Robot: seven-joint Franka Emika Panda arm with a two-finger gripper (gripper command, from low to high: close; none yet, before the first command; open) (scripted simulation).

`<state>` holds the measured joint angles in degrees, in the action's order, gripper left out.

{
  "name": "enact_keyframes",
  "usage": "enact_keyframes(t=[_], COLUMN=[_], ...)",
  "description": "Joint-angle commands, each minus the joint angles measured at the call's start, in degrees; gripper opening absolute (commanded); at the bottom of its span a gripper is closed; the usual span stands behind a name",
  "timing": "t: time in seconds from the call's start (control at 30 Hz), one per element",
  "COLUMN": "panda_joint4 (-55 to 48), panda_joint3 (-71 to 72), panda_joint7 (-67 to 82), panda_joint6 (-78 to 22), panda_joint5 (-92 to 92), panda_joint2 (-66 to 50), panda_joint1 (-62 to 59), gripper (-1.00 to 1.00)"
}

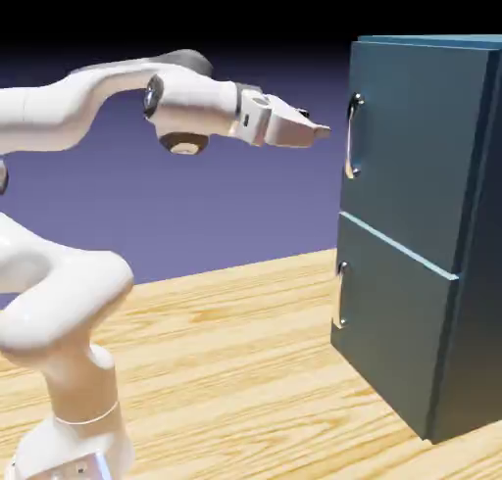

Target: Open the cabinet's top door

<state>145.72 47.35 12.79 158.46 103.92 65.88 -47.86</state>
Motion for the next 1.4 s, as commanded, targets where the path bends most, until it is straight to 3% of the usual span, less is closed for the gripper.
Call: enact_keyframes(t=[0.0, 0.43, 0.67, 0.7, 1.1, 1.37], panda_joint4=[-0.37, -5.13, -12.74, -12.74, 7.80, 15.66], panda_joint3=[1.14, 15.91, 19.66, 19.66, 3.29, -11.58], panda_joint7=[1.33, 18.57, 19.19, 19.19, 29.43, 35.14], panda_joint6=[-0.37, -5.22, -6.68, -6.68, -33.79, -53.73], panda_joint5=[2.50, 34.93, 38.26, 38.27, 32.84, 20.61], panda_joint2=[0.80, 11.17, 9.67, 9.67, 9.03, 5.95], panda_joint1=[-1.17, -16.32, -25.68, -25.68, -12.44, -10.74], gripper=[0.00, 0.00, 0.00, -1.00, -1.00, -1.00])
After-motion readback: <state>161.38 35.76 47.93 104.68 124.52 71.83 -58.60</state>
